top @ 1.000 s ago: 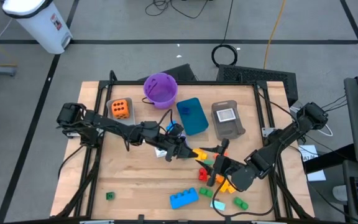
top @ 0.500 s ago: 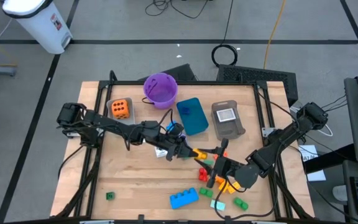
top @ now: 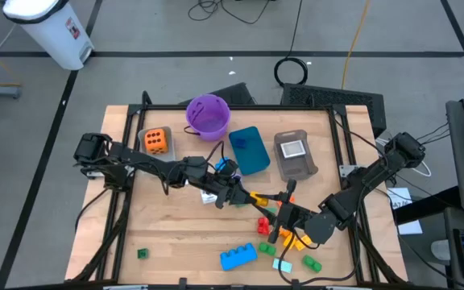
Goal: Pick & Place Toys
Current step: Put the yellow game piece into the blue bin, then put the brown deck of cards into the black bin
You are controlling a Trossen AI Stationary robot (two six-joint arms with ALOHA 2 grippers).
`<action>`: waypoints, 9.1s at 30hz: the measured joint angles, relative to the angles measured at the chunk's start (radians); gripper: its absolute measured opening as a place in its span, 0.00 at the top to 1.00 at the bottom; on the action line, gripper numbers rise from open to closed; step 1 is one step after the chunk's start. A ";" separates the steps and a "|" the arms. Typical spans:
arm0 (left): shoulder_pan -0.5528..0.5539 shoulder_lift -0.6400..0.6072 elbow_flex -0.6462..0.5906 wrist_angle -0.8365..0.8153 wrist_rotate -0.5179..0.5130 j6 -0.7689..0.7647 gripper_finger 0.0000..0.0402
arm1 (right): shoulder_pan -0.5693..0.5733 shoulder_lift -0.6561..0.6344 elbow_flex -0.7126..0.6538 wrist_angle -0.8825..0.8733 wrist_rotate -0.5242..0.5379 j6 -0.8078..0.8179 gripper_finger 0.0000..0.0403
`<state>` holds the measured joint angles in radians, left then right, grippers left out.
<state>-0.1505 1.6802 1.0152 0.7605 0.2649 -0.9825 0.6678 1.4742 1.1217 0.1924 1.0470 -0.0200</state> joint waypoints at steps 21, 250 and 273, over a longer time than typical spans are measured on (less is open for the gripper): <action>0.000 0.001 -0.001 0.049 0.013 -0.003 0.95 | 0.000 0.000 0.000 -0.054 -0.004 0.013 0.52; -0.223 -0.628 -0.001 -1.686 -0.401 0.022 0.48 | -0.579 0.077 0.192 -0.300 -0.782 0.481 0.48; -0.236 -0.496 -0.001 -1.829 -0.551 -0.231 0.48 | -0.526 0.058 0.132 -0.281 -0.793 0.414 0.48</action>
<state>-0.3864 1.1844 1.0142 -1.0687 -0.2857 -1.2130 0.1421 1.5321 1.2536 -0.0882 0.2541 0.3941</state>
